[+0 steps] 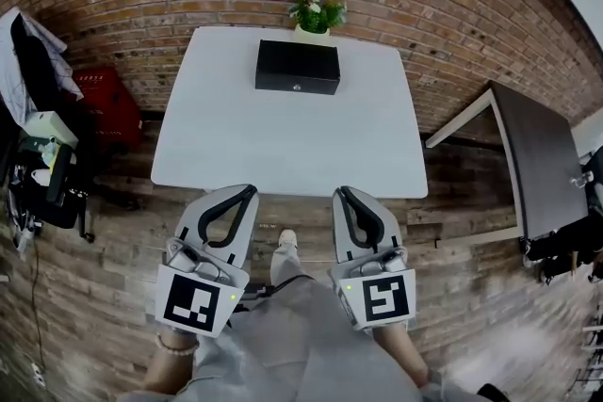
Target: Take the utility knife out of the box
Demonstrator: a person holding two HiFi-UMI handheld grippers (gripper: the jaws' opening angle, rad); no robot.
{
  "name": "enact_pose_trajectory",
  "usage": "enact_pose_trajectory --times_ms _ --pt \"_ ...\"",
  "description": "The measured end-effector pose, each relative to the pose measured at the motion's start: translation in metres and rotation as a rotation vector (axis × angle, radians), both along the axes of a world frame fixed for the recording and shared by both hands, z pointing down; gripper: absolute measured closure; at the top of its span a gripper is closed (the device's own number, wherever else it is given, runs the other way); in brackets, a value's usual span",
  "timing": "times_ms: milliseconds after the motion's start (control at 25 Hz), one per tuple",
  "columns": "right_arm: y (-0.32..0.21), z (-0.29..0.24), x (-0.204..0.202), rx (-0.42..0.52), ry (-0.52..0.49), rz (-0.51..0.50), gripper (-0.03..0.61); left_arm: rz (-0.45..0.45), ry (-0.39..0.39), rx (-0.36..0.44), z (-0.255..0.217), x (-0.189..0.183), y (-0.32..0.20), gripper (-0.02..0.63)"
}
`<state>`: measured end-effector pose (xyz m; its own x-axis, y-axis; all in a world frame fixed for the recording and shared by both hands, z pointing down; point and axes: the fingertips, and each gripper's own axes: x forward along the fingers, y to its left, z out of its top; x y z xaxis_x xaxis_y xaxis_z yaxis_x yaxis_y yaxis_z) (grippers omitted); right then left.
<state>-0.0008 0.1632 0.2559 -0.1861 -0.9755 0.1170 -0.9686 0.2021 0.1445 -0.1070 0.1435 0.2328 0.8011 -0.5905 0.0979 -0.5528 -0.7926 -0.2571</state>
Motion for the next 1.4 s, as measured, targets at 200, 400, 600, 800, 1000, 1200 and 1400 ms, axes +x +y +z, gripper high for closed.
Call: enact_pose_trajectory --times_ms 200,400,600,800,1000,1200,1400 --pt "-0.055 0.009 0.023 -0.023 0.001 -0.040 0.529 -0.024 -0.009 -0.024 0.007 0.027 -0.047 0.595" --pt "-0.113 0.008 0.050 -0.006 -0.020 -0.065 0.529 -0.056 -0.006 -0.044 0.013 0.053 -0.099 0.595" --pt "-0.165 0.017 0.070 -0.048 -0.023 -0.120 0.529 -0.117 0.038 -0.095 0.017 0.072 -0.149 0.595" --pt "-0.199 0.022 0.085 -0.075 -0.028 -0.161 0.529 -0.169 0.085 -0.149 0.019 0.089 -0.182 0.595" --pt "-0.222 0.023 0.088 -0.064 -0.033 -0.191 0.529 -0.190 0.086 -0.161 0.020 0.098 -0.203 0.597" --pt "-0.233 0.023 0.086 -0.069 -0.033 -0.224 0.529 -0.196 0.077 -0.172 0.022 0.106 -0.214 0.595" --pt "-0.241 0.030 0.083 -0.083 -0.037 -0.230 0.529 -0.199 0.067 -0.183 0.026 0.107 -0.222 0.595"
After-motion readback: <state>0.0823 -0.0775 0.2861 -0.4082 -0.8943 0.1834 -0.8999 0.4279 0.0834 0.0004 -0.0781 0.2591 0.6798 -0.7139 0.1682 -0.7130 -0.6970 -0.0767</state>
